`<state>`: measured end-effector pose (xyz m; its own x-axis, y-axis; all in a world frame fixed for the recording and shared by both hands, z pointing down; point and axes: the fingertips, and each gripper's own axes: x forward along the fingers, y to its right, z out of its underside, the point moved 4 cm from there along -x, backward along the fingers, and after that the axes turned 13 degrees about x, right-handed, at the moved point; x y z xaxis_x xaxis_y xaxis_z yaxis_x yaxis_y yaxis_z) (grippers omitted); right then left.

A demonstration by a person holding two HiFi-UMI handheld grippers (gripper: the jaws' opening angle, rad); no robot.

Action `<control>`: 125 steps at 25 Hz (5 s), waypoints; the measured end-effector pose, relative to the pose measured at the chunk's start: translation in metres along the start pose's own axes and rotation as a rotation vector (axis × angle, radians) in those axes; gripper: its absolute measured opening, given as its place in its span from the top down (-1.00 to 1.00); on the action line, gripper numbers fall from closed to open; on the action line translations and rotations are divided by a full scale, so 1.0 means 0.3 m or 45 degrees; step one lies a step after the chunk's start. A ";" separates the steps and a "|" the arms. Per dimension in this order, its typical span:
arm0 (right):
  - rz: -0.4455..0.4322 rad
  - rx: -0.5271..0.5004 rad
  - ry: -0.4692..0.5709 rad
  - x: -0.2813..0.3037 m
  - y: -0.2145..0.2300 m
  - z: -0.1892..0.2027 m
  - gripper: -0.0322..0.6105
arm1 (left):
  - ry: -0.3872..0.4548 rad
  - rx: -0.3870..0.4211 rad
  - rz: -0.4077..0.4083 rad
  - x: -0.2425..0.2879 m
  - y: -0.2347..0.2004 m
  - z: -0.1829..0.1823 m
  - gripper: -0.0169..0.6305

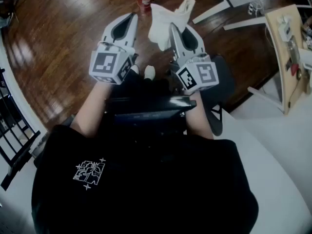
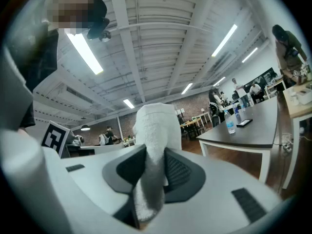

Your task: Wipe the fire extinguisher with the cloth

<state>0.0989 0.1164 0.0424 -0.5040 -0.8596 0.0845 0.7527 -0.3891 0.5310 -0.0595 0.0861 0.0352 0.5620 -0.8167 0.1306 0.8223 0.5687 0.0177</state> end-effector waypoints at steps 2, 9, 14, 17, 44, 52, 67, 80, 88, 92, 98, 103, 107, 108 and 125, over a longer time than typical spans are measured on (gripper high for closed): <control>-0.006 0.002 -0.006 0.003 0.009 0.003 0.54 | -0.009 -0.008 -0.007 0.007 0.000 0.005 0.95; -0.008 0.008 -0.021 0.016 0.053 0.025 0.54 | -0.030 -0.003 -0.006 0.032 -0.007 0.043 0.95; -0.004 0.010 -0.025 0.041 0.095 0.046 0.54 | -0.031 0.008 0.004 0.074 -0.022 0.073 0.95; 0.018 0.024 -0.040 0.133 0.151 0.048 0.54 | -0.046 -0.008 0.023 0.162 -0.083 0.102 0.95; 0.030 0.004 -0.047 0.971 1.121 0.982 0.54 | 0.015 -0.026 0.109 0.807 -0.558 1.208 0.95; -0.024 -0.039 -0.053 1.175 1.325 1.242 0.54 | 0.101 -0.078 0.074 0.859 -0.656 1.428 0.95; 0.009 0.000 -0.214 1.408 1.583 1.292 0.54 | 0.168 -0.037 -0.024 0.860 -0.731 1.445 0.95; 0.296 0.200 -0.397 1.391 1.898 1.740 0.57 | 0.151 -0.067 -0.049 0.879 -0.784 1.483 0.95; 0.190 0.115 -0.115 1.284 1.757 1.511 0.56 | 0.178 -0.067 -0.075 0.867 -0.773 1.478 0.95; 0.034 0.027 0.173 1.241 1.533 1.275 0.56 | 0.181 -0.085 -0.097 0.860 -0.784 1.482 0.95; 0.089 -0.229 0.016 1.326 1.462 1.482 0.56 | 0.187 -0.082 -0.133 0.829 -0.807 1.482 0.95; 0.231 -0.146 -0.134 1.324 1.580 1.684 0.56 | 0.183 -0.083 -0.142 0.822 -0.831 1.505 0.95; 0.372 0.030 -0.267 1.353 1.703 1.870 0.56 | 0.167 -0.086 -0.149 0.817 -0.840 1.534 0.95; 0.396 0.065 -0.322 1.358 1.734 1.920 0.56 | 0.163 -0.086 -0.151 0.815 -0.838 1.540 0.95; 0.166 -0.283 0.067 1.471 1.700 1.178 0.56 | 0.132 -0.108 -0.165 0.818 -0.868 1.583 0.95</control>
<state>0.1106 -0.3443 0.6484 -0.3780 -0.9211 0.0929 0.8874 -0.3319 0.3200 -0.1780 -0.2161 0.5335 0.4533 -0.8909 0.0297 0.8906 0.4512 -0.0569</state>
